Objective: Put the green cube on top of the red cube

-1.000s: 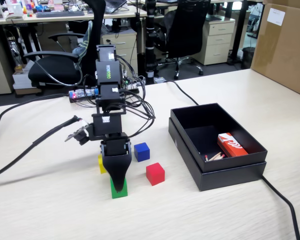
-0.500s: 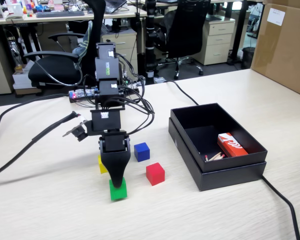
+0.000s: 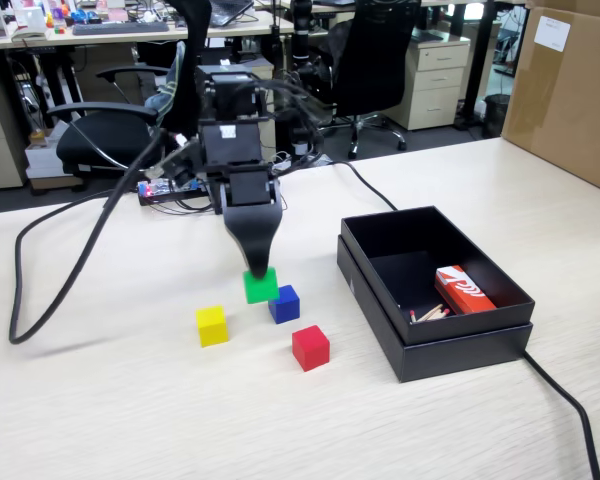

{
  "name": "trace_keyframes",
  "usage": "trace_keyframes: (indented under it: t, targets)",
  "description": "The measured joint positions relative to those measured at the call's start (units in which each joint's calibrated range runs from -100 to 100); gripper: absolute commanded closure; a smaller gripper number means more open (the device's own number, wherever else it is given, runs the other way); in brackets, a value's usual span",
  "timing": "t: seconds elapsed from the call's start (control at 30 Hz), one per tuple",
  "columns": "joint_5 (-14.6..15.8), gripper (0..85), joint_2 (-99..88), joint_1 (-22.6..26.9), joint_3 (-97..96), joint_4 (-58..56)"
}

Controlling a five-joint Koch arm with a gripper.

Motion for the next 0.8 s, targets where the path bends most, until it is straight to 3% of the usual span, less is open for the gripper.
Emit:
trace_keyframes:
  t: [0.27,0.4,0.8]
  targets:
    - [2.6,84.6,-4.8,3.4,-1.4,0.0]
    - [3.6,84.6,2.2,3.8,3.7,0.0]
    - [3.6,84.6,17.0,3.6,8.9,0.0]
